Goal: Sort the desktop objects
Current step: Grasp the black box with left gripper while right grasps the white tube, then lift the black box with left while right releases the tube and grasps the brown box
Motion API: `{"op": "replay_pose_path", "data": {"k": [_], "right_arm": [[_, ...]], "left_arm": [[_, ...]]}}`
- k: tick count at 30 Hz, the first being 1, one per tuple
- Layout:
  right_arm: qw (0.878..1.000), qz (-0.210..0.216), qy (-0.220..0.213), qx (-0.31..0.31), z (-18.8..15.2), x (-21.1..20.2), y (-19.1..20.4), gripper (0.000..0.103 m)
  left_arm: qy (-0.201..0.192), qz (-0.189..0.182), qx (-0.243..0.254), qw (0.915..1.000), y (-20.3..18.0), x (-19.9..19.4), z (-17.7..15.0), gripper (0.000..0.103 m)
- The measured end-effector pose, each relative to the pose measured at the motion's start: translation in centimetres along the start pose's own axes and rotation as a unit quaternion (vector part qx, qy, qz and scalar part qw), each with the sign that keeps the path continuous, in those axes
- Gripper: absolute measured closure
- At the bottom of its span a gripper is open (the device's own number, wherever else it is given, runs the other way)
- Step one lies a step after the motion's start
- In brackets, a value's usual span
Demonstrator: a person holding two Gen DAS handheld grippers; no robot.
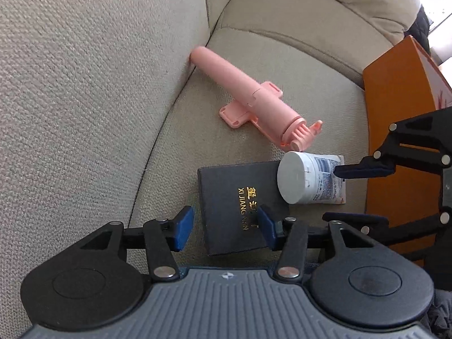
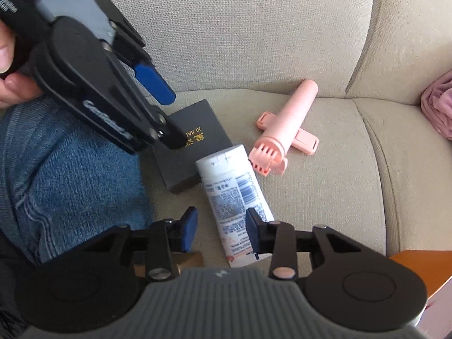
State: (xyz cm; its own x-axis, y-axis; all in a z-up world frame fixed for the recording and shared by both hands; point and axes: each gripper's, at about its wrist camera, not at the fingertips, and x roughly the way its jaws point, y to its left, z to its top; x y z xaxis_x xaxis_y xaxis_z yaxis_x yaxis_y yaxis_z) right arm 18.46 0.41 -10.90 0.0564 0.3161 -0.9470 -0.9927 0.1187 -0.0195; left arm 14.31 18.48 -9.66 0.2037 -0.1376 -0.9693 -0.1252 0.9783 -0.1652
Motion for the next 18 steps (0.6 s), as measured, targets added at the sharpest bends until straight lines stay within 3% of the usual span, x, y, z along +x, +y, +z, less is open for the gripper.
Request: {"op": "replay_pose_path", "data": {"k": [2,4,11,15,17,18], "right_arm": [[1.0,-0.013,0.001,-0.001,0.7,0.3,0.8,0.07],[1.0,-0.025,0.004,0.001,0.4,0.3,-0.4,0.068],[0.999,-0.028,0.021,0.026,-0.1,1.2,-2.4,0.069],[0.998,-0.026,0.019,0.046,-0.2,1.4,-3.1,0.068],[0.998,-0.035,0.017,0.05,-0.1,1.5,-3.2,0.066],[0.998,-0.044,0.015,0.051,0.0,1.6,-3.2,0.066]], "left_arm": [[0.006,-0.014,-0.013,0.9998,0.4,0.3,0.3,0.04],[0.012,-0.02,-0.027,0.9994,0.6,0.6,0.5,0.031],[0.051,-0.075,-0.063,0.9939,1.5,2.5,1.2,0.021],[0.057,-0.076,-0.069,0.9931,1.4,2.9,1.4,0.013],[0.059,-0.073,-0.071,0.9931,1.0,3.2,1.5,0.012],[0.062,-0.088,-0.071,0.9916,0.7,3.5,1.5,0.018]]}}
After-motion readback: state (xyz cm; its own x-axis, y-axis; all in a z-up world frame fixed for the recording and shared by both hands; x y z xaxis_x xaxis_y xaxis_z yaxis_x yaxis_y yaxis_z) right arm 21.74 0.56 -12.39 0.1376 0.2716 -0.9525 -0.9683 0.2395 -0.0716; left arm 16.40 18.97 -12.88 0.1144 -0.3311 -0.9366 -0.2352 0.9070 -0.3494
